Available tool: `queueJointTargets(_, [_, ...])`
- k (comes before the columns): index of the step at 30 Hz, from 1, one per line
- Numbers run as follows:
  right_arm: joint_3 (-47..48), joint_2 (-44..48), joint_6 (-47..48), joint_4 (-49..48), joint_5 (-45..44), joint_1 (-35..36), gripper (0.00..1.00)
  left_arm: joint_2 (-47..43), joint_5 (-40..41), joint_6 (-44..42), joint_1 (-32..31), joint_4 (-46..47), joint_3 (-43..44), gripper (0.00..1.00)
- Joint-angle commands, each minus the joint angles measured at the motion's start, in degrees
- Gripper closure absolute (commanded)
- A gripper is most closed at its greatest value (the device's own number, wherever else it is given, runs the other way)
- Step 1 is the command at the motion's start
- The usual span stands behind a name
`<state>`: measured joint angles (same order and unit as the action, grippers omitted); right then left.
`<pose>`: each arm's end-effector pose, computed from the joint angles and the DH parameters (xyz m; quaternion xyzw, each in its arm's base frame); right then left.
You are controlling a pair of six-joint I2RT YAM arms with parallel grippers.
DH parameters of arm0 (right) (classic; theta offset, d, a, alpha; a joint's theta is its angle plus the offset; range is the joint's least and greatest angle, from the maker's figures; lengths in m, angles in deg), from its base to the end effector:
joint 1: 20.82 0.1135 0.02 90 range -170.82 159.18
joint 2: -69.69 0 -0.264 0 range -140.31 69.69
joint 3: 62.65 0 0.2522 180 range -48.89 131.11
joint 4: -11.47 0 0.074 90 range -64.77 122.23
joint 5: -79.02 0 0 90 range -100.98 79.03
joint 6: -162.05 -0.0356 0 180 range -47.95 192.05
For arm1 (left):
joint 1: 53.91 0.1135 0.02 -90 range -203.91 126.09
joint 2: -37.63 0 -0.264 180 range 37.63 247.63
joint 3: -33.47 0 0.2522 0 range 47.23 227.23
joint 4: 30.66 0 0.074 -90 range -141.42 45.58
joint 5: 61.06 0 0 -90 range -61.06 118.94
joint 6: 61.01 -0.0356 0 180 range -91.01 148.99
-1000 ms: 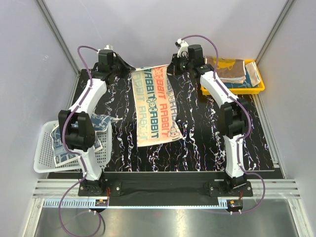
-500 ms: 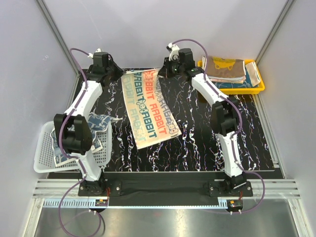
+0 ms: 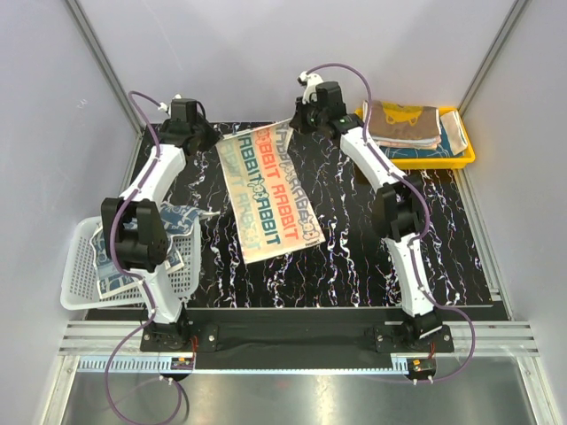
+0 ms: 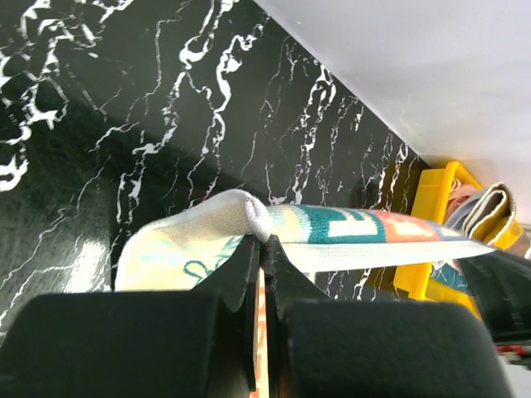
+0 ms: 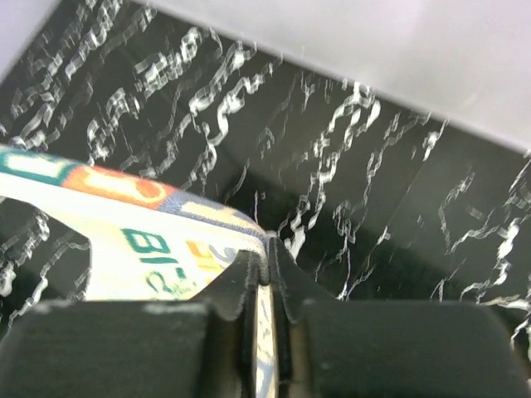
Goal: Fold and stack the towels
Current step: Move the towel to the center of the board
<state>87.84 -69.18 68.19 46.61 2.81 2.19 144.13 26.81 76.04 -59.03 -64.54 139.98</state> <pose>0.5171 0.2288 0.2946 -0.2030 0.8078 0.2241 0.5060 0.4363 -0.0404 0.3056 -0.3075 0.8270 -0.2216 0.4153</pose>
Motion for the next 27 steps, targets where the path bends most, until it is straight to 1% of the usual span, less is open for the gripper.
queueJointTargets(1, [-5.41,4.31,2.98,-2.58,-9.9,-3.49,0.95,-2.44,12.59,-2.22,5.04,-6.16,-1.08,1.0])
queueJointTargets(2, [-6.72,4.57,3.15,-3.1,-10.87,-2.88,0.96,-2.26,12.42,-2.14,5.04,-6.42,-0.91,1.0])
queueJointTargets(3, [-7.87,5.27,3.15,-3.19,-14.8,-2.7,0.97,-2.09,12.24,-2.13,5.04,-6.51,-1.17,1.0])
queueJointTargets(5, [-9.02,5.45,3.15,-1.98,-18.86,-2.53,0.99,-3.22,12.68,-2.4,5.04,-6.34,-2.13,1.0])
queueJointTargets(6, [-6.58,5.28,2.89,-0.83,-24.88,-2.53,1.0,-3.92,12.33,-2.4,5.04,-5.29,-3.18,1.0])
queueJointTargets(8, [-2.28,5.01,3.33,3.98,-27.31,-2.79,1.0,-5.07,11.28,-3.36,5.04,-5.63,-2.4,1.0])
queueJointTargets(9, [0.62,5.62,3.59,4.88,-29.06,-2.88,1.0,-5.33,11.1,-3.71,5.04,-6.94,-0.75,1.0])
queueJointTargets(11, [1.18,7.55,5.52,5.24,-29.69,-2.79,1.0,-6.91,10.66,-3.89,5.04,-7.3,-0.11,1.0])
queueJointTargets(12, [0.74,10.17,5.96,5.16,-29.86,-2.79,1.0,-7.7,10.31,-3.89,5.04,-7.3,-0.11,1.0])
queueJointTargets(14, [-2.24,13.52,7.02,4.55,-30.04,-2.7,1.0,-10.5,8.82,-3.63,5.04,-7.3,-1.16,1.0])
queueJointTargets(15, [-5.82,17.1,7.28,4.28,-30.04,-2.44,1.0,-11.57,8.38,-3.54,5.04,-7.22,-1.86,1.0])
queueJointTargets(17, [-9.97,21.16,8.34,4.01,-30.92,-1.91,1.0,-14.29,7.41,-3.45,4.86,-7.21,-4.49,1.0])
queueJointTargets(18, [-13.64,25.1,8.69,4.36,-31.35,-1.48,1.0,-17.17,7.32,-3.54,4.51,-7.56,-5.46,1.0])
queueJointTargets(20, [-17.88,29.68,10.01,5.42,-32.75,0.19,1.0,-21.14,7.93,-3.45,2.85,-7.92,-9.05,1.0])
queueJointTargets(21, [-22.51,34.58,10.45,5.59,-35.11,0.98,1.0,-25.51,8.28,-3.54,1.97,-8.35,-10.47,1.0])
queueJointTargets(23, [-27.63,40.14,11.33,5.86,-37.24,3.88,1.0,-30.01,9.95,-3.54,-1.19,-9.06,-13.11,1.0])
queueJointTargets(24, [-31.74,45.65,11.42,6.29,-38.81,4.67,1.0,-32.47,10.39,-3.45,-2.25,-10.02,-15.21,1.0])
queueJointTargets(25, [-33.44,48.4,10.98,6.99,-39.53,5.73,1.0,-36.58,12.31,-3.45,-4.87,-11.07,-15.84,1.0])
queueJointTargets(26, [-35.02,51.21,10.63,8.65,-40.66,7.65,1.0,-39.06,13.2,-3.54,-6.11,-12.39,-16.28,1.0])
queueJointTargets(27, [-36.43,56.37,10.19,9.54,-42.42,8.8,1.0,-41.26,13.99,-3.63,-7.43,-13.97,-17.24,1.0])
